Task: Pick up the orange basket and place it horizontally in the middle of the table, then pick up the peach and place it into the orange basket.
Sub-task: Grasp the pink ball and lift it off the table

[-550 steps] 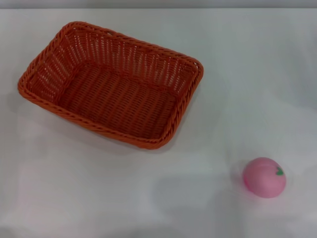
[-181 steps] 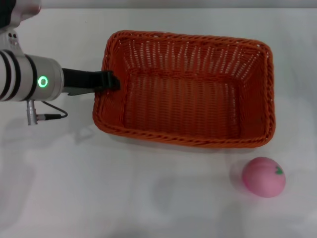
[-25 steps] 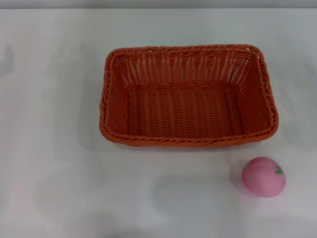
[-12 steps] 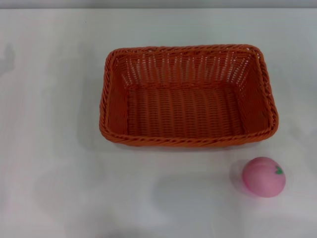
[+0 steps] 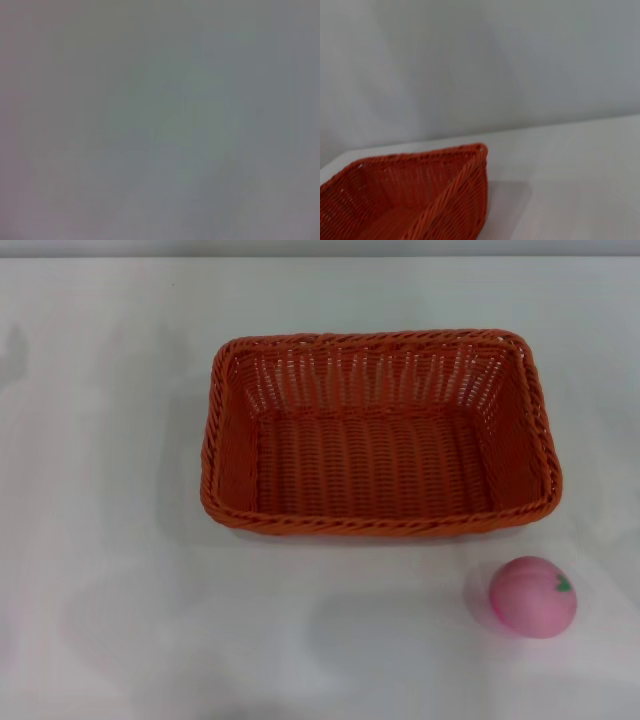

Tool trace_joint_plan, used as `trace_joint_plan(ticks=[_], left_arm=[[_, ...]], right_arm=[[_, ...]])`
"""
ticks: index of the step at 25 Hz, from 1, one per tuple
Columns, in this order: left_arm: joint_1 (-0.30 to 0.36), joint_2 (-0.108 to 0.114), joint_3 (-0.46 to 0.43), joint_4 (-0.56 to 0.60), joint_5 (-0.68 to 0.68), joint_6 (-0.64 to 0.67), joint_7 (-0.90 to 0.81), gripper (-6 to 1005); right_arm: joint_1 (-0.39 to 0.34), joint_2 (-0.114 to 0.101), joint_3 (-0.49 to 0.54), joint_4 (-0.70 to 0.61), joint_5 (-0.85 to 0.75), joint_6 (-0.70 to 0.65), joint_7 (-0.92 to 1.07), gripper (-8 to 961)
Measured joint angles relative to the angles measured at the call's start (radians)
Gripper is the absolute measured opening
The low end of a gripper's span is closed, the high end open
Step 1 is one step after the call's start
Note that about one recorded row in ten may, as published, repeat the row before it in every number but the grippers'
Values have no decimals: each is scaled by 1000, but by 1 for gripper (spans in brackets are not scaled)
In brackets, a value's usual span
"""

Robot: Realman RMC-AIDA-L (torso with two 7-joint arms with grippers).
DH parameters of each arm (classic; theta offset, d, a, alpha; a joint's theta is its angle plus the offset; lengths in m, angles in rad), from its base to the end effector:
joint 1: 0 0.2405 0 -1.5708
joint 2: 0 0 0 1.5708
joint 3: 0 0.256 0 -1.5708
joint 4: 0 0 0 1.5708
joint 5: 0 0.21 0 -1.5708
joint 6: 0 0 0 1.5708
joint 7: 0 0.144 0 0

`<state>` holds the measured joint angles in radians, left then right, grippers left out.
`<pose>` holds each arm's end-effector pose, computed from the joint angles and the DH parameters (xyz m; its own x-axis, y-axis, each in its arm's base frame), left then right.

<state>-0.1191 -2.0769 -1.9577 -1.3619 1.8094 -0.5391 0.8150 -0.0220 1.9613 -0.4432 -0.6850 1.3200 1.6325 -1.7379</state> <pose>-0.2851 0.3624 0.1229 0.4221 0.2825 0.8614 0.9038 -0.0565 -0.4243 0.4168 0.1594 0.1032 0.4878 -0.4960 -0.7184 -0.8647 -0.3871 -0.3200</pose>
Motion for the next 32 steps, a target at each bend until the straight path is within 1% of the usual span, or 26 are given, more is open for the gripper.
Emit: trace_joint_plan(ticks=[8, 14, 23, 27, 32], left_arm=[[-9, 0, -2, 8, -22, -1, 19, 429], [-10, 2, -3, 11, -22, -1, 27, 429], [-12, 2, -3, 16, -22, -9, 30, 428], [-13, 2, -3, 19, -22, -15, 30, 428], [-13, 2, -3, 19, -23, -23, 30, 428]], right_arm=[[7, 27, -2, 1, -82, 10, 27, 865], [-8, 46, -6, -14, -89, 80, 7, 865], [-14, 52, -18, 11, -116, 86, 2, 865], [-6, 53, -25, 39, -124, 74, 1, 865], [5, 60, -51, 59, -127, 72, -4, 865]])
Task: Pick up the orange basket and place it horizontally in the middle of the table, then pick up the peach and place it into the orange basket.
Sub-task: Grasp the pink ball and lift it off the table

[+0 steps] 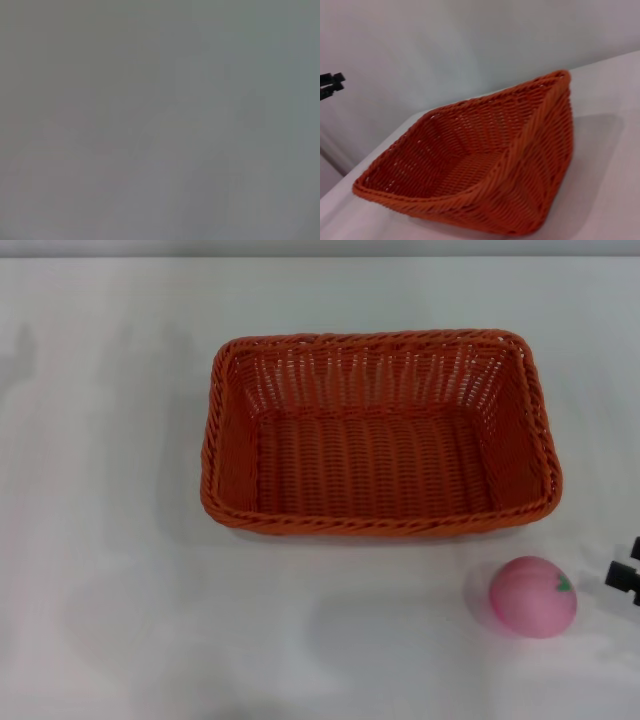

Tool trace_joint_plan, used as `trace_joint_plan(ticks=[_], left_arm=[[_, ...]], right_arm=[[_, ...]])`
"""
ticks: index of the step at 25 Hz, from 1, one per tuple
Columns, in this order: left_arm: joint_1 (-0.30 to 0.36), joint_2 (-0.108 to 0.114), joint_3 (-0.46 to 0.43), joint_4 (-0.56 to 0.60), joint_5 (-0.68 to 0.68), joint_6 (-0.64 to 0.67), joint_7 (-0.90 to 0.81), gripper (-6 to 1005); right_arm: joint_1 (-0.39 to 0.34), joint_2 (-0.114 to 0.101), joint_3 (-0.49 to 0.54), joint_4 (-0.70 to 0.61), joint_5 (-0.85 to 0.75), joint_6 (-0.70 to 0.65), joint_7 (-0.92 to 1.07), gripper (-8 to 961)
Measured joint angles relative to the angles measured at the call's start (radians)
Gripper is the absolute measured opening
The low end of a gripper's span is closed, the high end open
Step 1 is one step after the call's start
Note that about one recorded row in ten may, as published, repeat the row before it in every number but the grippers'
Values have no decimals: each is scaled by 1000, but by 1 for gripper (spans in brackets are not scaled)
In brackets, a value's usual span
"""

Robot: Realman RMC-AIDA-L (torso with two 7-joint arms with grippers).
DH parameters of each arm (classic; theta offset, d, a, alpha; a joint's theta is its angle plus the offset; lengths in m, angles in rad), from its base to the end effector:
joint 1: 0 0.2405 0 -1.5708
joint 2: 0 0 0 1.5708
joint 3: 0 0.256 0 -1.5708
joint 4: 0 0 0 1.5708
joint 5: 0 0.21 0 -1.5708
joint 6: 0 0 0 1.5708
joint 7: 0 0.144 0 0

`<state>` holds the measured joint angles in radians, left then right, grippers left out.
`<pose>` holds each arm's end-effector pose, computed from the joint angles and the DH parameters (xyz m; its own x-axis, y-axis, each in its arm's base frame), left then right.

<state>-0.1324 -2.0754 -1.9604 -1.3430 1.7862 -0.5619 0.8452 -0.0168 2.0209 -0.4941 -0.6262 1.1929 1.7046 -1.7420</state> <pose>-0.2832 0.3647 0.1183 0.4260 0.2951 0.8553 0.9032 -0.0832 -0.4211 0.3991 0.1429 0.0466 0.4223 -0.6169 -0.6641 -0.8775 -0.4619 -0.1290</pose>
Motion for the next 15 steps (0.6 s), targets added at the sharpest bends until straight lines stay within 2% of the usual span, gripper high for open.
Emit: trace_joint_plan(ticks=[15], left_arm=[[4, 0, 0, 0, -3, -10, 0, 428]], right_arm=[[46, 3, -55, 84, 6, -18, -18, 865]])
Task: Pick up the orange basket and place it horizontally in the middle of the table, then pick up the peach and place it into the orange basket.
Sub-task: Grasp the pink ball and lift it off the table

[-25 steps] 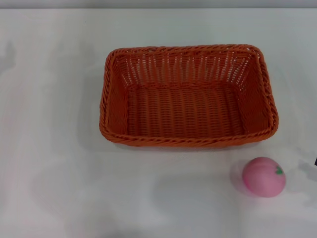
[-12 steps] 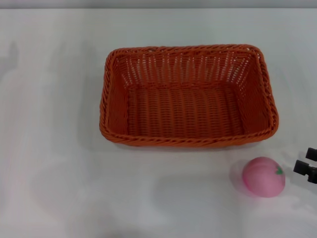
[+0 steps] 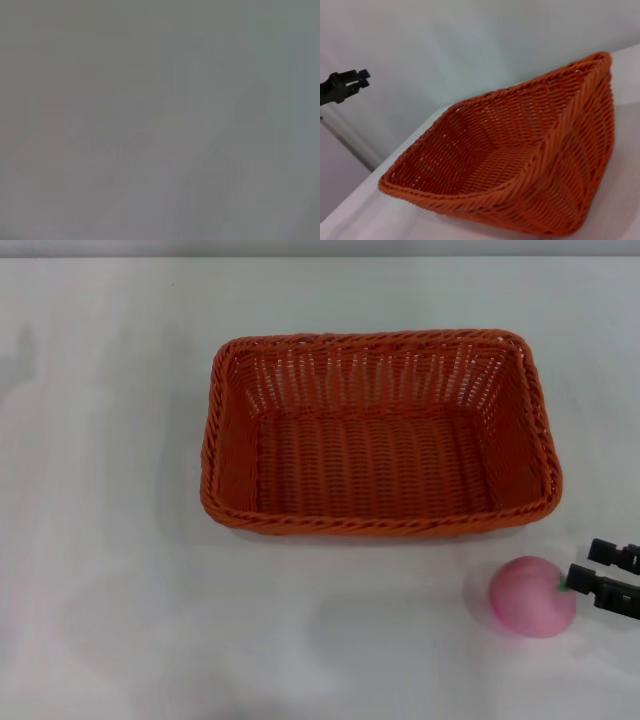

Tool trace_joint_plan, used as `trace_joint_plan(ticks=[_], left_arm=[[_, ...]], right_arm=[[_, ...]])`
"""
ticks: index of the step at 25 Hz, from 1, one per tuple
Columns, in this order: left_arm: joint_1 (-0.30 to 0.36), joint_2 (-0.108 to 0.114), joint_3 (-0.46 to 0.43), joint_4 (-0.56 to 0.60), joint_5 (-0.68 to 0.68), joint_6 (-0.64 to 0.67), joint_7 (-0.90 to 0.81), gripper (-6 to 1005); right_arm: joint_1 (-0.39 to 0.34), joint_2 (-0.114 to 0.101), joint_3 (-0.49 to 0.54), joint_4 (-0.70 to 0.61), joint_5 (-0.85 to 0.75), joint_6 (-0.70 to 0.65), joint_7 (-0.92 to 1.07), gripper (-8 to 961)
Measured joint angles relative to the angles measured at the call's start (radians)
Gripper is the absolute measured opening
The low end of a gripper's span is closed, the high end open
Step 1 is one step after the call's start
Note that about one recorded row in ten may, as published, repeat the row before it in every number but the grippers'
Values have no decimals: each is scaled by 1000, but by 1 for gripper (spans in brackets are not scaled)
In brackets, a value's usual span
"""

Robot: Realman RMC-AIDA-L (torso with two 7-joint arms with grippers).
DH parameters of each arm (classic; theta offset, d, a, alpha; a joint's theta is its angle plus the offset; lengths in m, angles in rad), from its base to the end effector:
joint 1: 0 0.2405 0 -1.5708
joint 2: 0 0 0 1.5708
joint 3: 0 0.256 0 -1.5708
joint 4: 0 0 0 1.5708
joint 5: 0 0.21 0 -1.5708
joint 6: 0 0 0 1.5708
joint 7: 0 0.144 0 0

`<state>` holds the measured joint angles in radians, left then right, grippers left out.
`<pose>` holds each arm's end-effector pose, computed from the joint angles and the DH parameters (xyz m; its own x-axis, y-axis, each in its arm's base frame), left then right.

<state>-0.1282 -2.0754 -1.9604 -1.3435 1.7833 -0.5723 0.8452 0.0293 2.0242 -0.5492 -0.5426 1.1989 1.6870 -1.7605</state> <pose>-0.2838 0.3632 0.1172 0.4225 0.3021 0.8545 0.9049 -0.0873 -0.4165 0.3889 0.1540 0.0240 0.4092 -0.6374 -0.6529 -0.8656 -0.4975 -0.0569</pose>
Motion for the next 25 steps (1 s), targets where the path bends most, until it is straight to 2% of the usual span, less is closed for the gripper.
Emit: trace_joint_plan(ticks=[25], left_arm=[[-4, -2, -26, 4, 0, -26, 0, 428]], right_arm=[[24, -1, -35, 62, 0, -23, -6, 864]])
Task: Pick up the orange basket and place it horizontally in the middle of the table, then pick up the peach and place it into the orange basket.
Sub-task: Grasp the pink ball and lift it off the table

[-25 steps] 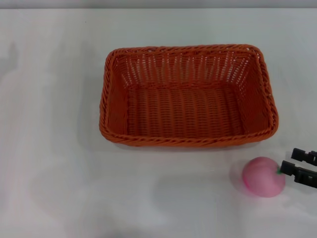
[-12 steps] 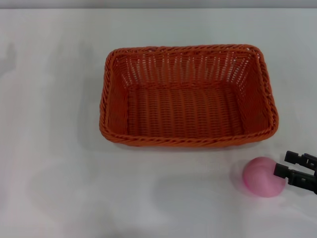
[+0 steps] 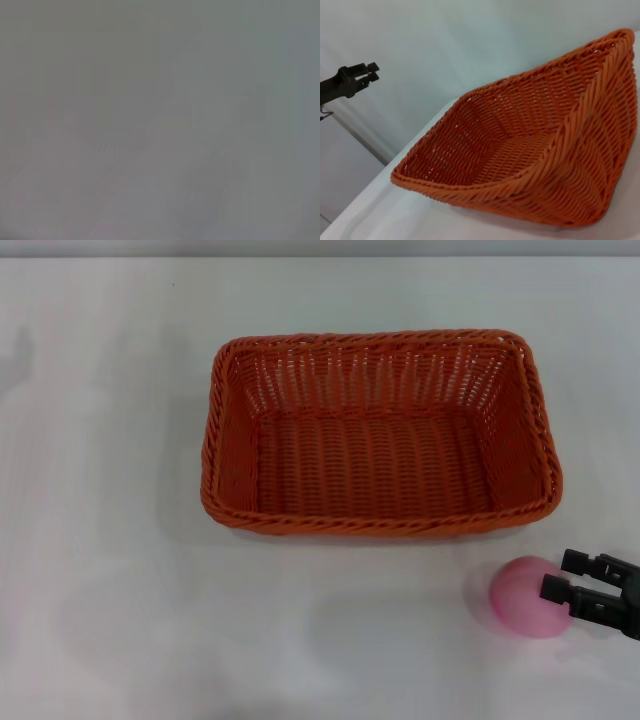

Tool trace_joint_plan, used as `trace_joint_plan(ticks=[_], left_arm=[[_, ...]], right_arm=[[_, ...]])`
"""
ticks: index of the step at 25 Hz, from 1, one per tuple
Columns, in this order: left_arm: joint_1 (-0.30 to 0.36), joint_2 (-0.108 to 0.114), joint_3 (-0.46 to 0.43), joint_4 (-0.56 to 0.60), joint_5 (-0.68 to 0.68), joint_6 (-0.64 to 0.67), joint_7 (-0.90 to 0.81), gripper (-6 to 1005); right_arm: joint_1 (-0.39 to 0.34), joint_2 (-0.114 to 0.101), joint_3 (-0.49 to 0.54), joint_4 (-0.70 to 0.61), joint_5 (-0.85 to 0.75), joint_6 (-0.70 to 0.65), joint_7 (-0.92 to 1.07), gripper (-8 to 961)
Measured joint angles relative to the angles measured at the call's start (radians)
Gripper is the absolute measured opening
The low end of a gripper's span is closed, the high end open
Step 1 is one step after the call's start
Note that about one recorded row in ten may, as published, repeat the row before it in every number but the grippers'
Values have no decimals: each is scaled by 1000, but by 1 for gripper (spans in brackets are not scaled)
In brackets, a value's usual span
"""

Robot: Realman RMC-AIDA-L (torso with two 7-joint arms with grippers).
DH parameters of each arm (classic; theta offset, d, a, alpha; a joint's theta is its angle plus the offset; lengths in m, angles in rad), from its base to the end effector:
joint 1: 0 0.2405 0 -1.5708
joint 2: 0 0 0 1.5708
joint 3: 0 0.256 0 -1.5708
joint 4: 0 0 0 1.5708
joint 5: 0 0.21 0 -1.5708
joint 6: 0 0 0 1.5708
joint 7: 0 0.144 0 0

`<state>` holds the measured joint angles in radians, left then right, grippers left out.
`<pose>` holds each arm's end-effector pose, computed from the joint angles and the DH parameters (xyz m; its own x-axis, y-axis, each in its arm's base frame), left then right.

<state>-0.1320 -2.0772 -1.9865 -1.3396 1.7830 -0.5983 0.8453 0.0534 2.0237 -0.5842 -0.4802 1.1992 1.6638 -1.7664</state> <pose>-0.2859 0.3622 0.1200 0.4127 0.3059 0.8580 0.9095 -0.0866 -0.4066 0.3849 0.1568 0.0089 0.3892 -0.6642 -0.6382 -0.8672 -0.4979 -0.0107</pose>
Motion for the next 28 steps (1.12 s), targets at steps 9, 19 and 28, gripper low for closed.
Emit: trace_joint_plan(ticks=[9, 19, 28], left_arm=[[0, 0, -7, 1, -1, -13, 0, 428], [4, 2, -18, 2, -11, -23, 0, 428], [7, 1, -25, 2, -24, -27, 11, 428]], right_arm=[[27, -1, -29, 48, -1, -59, -2, 864], [53, -4, -82, 83, -1, -89, -9, 864], [65, -7, -121, 83, -1, -86, -10, 859]])
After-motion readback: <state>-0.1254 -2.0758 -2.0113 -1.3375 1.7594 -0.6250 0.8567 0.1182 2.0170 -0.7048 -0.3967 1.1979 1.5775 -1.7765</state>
